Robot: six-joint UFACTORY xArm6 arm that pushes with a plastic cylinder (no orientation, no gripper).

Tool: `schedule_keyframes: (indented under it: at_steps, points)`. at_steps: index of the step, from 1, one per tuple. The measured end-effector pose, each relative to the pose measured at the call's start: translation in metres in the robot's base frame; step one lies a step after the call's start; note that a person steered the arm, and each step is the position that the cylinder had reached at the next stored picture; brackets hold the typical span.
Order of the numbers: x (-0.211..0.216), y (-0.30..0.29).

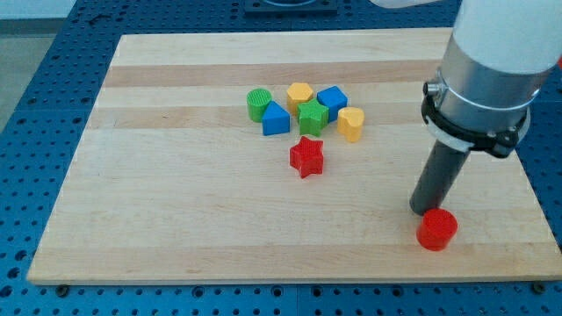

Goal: Move red star towards red circle

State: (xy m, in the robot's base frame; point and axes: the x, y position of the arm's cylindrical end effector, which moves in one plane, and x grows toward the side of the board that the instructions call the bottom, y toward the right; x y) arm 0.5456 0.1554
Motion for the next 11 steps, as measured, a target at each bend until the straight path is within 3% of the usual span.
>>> schedule_keyframes:
  at_steps: [1,2,3,4,6,8,11]
  points:
    - [0.001,0.000]
    - [-0.035,-0.011]
    - [-0.089,-0.049]
    - [-0.117,-0.096]
    - [-0.107,-0.137]
    - [-0.039,-0.137]
    - [-0.023,-0.194]
